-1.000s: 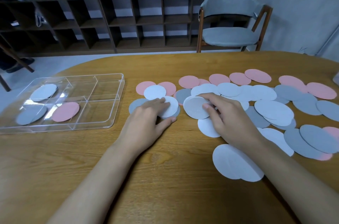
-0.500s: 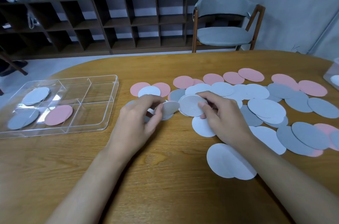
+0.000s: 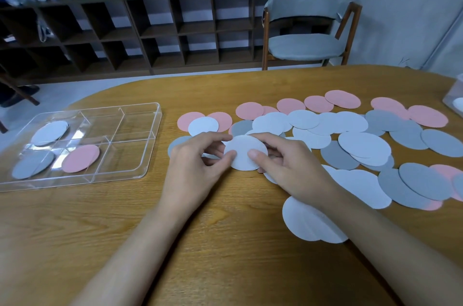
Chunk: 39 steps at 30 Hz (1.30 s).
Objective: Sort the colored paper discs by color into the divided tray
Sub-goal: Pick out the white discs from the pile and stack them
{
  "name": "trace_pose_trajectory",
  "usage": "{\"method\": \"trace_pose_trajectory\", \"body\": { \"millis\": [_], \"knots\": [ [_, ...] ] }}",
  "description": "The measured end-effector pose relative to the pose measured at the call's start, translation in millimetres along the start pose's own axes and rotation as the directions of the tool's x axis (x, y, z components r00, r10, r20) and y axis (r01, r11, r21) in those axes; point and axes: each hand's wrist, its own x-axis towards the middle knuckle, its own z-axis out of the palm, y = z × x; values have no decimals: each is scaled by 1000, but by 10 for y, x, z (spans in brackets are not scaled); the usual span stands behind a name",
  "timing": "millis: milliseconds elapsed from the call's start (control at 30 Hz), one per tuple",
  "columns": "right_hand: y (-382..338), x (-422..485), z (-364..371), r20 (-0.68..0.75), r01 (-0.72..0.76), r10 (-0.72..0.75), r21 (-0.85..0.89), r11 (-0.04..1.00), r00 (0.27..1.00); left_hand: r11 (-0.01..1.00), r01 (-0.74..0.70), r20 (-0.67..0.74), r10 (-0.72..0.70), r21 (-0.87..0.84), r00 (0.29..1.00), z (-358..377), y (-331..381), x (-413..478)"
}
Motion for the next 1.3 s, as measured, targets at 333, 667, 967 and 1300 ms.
{"method": "trace_pose_trajectory", "body": {
  "millis": [333, 667, 967, 1300],
  "knots": [
    [105, 50, -75, -113, 61, -89, -234, 970, 990, 935, -53, 168, -7, 349, 986, -104, -267, 71],
    [148, 53, -125, -160, 5, -35, -183, 983, 987, 924, -112, 239, 23, 365, 971, -155, -246, 62],
    [159, 61, -144, -228, -22, -15, -157, 987, 974, 917, -258, 111, 234, 306, 966, -181, -87, 36],
    [115, 43, -79, -130, 0, -12, -93, 996, 991, 993, 81, 120, -71, -81, 990, -100, 22, 16]
  ]
}}
